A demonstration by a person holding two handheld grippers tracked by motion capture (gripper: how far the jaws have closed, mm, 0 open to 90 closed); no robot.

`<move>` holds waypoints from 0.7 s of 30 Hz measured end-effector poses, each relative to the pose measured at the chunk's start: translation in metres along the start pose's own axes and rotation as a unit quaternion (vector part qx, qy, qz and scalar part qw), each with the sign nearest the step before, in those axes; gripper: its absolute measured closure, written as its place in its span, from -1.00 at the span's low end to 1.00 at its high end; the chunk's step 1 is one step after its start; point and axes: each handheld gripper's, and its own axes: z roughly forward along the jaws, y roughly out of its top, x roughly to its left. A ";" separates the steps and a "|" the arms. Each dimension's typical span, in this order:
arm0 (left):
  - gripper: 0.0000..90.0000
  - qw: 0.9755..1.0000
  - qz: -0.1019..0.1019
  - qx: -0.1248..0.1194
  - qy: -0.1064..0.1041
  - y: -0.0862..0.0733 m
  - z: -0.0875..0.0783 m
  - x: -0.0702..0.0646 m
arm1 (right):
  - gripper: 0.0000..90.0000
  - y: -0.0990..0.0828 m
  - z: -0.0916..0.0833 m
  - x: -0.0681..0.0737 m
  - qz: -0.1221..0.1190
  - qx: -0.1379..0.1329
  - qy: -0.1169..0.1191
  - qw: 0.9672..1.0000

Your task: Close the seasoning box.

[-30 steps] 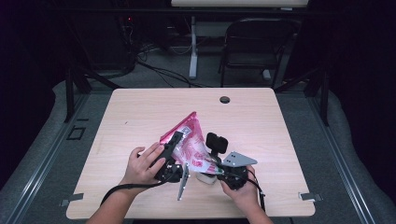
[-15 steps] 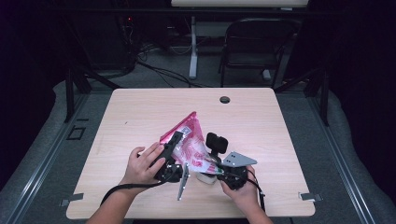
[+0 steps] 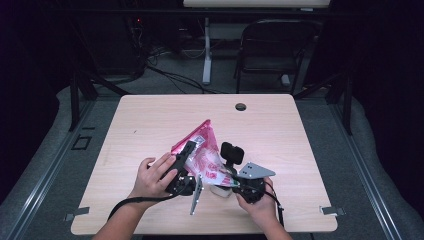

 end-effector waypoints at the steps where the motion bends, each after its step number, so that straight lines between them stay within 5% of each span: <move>1: 0.50 1.000 -0.001 0.000 0.000 0.000 0.000 0.000 | 0.98 0.000 0.000 0.000 0.000 0.000 0.000 1.000; 21: 0.50 1.000 -0.001 0.000 -0.001 0.001 -0.001 0.000 | 0.98 0.000 0.000 0.000 0.000 0.001 -0.001 1.000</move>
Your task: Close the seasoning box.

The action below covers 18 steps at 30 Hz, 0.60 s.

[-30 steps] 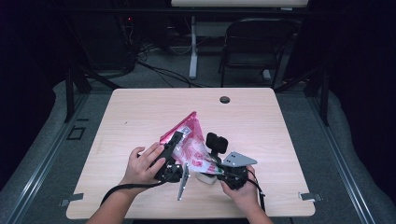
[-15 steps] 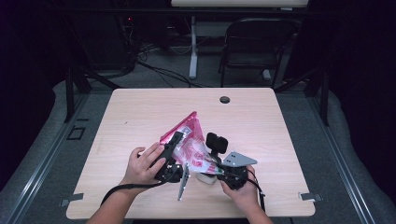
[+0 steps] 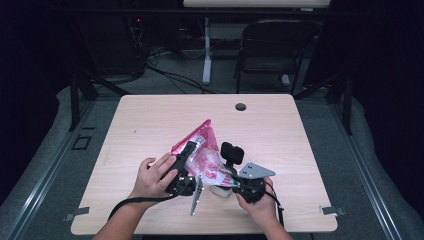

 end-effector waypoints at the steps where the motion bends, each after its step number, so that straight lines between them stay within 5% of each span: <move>1: 0.50 1.000 0.000 0.000 0.000 0.000 0.000 0.000 | 0.98 0.000 0.000 0.000 0.001 -0.001 0.001 1.000; 12: 0.50 1.000 -0.004 -0.002 -0.003 -0.001 0.000 -0.001 | 0.98 0.000 -0.001 0.000 -0.001 0.001 -0.002 1.000; 13: 0.51 1.000 -0.005 -0.002 -0.004 -0.001 0.001 -0.001 | 0.98 0.002 -0.004 0.000 -0.007 0.026 -0.007 1.000; 15: 0.51 1.000 -0.007 -0.001 -0.007 -0.002 0.001 -0.002 | 0.98 0.002 -0.004 0.000 -0.007 0.027 -0.006 1.000; 18: 0.52 1.000 -0.012 0.000 -0.012 -0.003 0.002 -0.002 | 0.98 0.000 -0.001 0.000 -0.003 0.006 0.004 1.000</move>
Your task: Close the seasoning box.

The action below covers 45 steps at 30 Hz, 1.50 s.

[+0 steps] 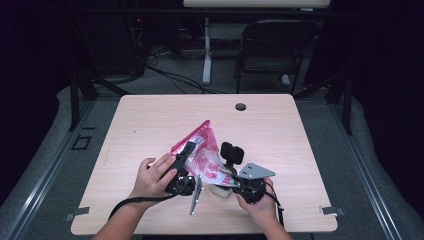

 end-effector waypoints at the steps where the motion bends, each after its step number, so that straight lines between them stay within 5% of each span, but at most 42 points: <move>1: 0.53 1.000 0.001 0.001 -0.002 -0.001 0.001 0.000 | 0.98 0.000 0.000 0.000 0.000 0.000 0.001 1.000; 15: 0.54 1.000 -0.014 0.008 -0.012 -0.004 0.000 -0.001 | 0.98 0.002 -0.002 0.002 0.001 -0.011 -0.007 1.000; 16: 0.54 1.000 -0.017 0.009 -0.014 -0.005 0.000 -0.001 | 0.98 0.004 -0.006 0.002 -0.007 0.018 -0.023 1.000; 18: 0.54 1.000 -0.019 0.010 -0.015 -0.005 0.000 -0.001 | 0.98 0.004 -0.006 0.002 -0.008 0.017 -0.025 1.000; 21: 0.54 0.999 -0.027 0.014 -0.020 -0.007 -0.001 -0.001 | 0.98 0.004 -0.002 0.002 -0.003 -0.014 -0.005 1.000; 29: 0.55 0.999 -0.041 0.021 -0.030 -0.011 -0.001 -0.001 | 0.98 0.008 -0.005 0.002 -0.004 -0.023 -0.005 1.000; 45: 0.57 0.993 -0.089 0.034 -0.067 -0.024 0.000 -0.007 | 0.97 0.013 -0.006 0.003 -0.009 -0.032 0.003 0.999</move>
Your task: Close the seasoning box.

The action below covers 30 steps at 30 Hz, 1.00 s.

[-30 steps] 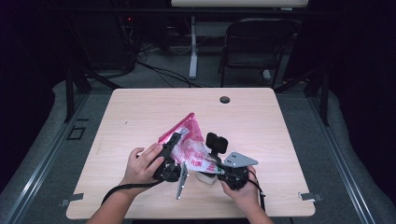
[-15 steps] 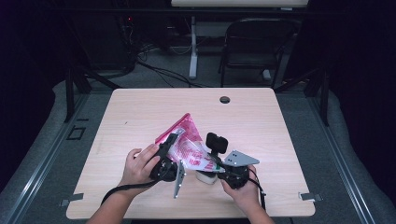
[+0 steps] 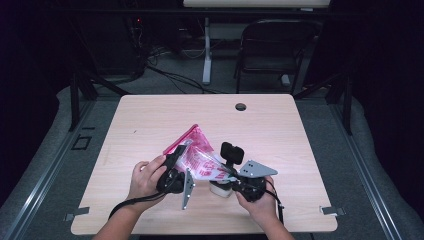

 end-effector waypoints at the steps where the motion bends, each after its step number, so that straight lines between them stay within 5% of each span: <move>1: 0.57 1.000 -0.003 0.003 -0.004 -0.001 0.000 0.000 | 0.97 0.000 0.000 0.000 0.001 -0.001 0.000 1.000; 15: 0.58 0.998 -0.041 0.002 -0.037 -0.014 0.003 -0.007 | 0.96 0.002 0.003 0.001 -0.002 -0.005 0.009 1.000; 30: 0.58 0.997 -0.058 0.008 -0.057 -0.018 0.006 -0.012 | 0.95 0.003 0.005 0.000 -0.001 -0.006 0.011 1.000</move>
